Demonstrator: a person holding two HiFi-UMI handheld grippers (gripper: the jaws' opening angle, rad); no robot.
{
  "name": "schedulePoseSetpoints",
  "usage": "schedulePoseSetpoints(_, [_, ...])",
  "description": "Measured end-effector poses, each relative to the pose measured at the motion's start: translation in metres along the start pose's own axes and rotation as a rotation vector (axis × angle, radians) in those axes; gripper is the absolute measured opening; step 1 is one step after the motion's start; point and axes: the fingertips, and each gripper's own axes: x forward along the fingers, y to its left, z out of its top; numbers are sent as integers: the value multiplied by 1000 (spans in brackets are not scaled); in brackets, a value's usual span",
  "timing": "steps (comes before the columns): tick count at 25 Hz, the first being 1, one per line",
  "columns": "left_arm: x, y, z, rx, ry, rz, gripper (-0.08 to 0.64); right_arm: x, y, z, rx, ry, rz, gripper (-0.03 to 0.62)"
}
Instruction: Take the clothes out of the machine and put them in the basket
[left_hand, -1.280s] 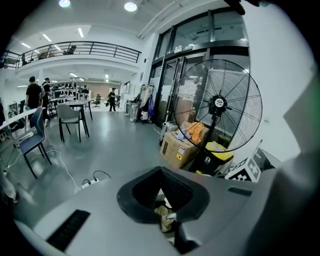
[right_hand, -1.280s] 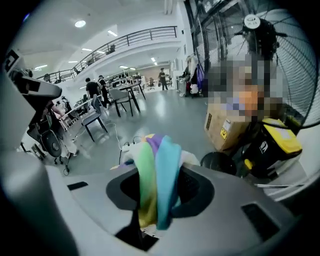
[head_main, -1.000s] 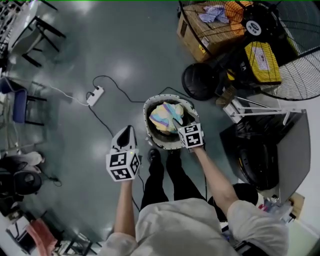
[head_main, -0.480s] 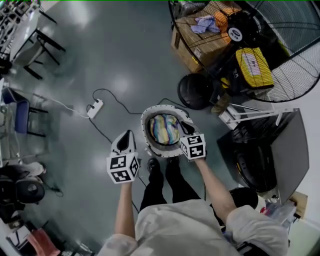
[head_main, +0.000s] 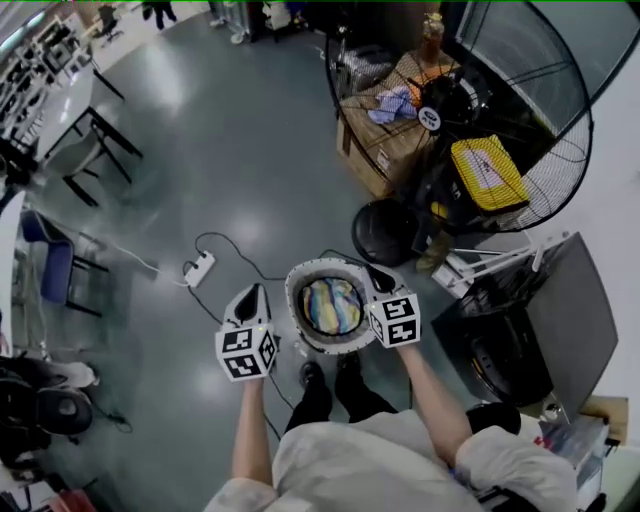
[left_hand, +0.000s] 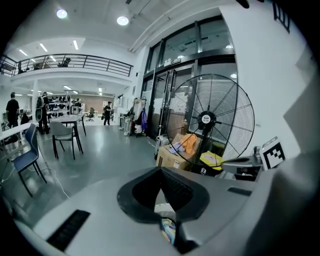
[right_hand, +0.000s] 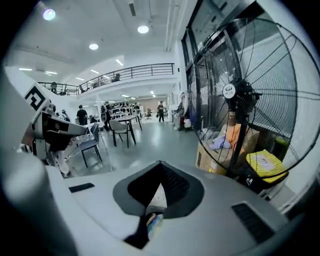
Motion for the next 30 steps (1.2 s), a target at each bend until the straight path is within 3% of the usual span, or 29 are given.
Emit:
schedulePoseSetpoints(14, [-14, -26, 108, 122, -165, -44, 17, -52, -13, 119, -53, -212, -45, 21])
schedulePoseSetpoints(19, [-18, -39, 125, 145, -208, -57, 17, -66, -21, 138, -50, -269, -57, 21])
schedulePoseSetpoints(30, [-29, -51, 113, 127, -216, -59, 17, -77, -19, 128, -54, -262, -50, 21])
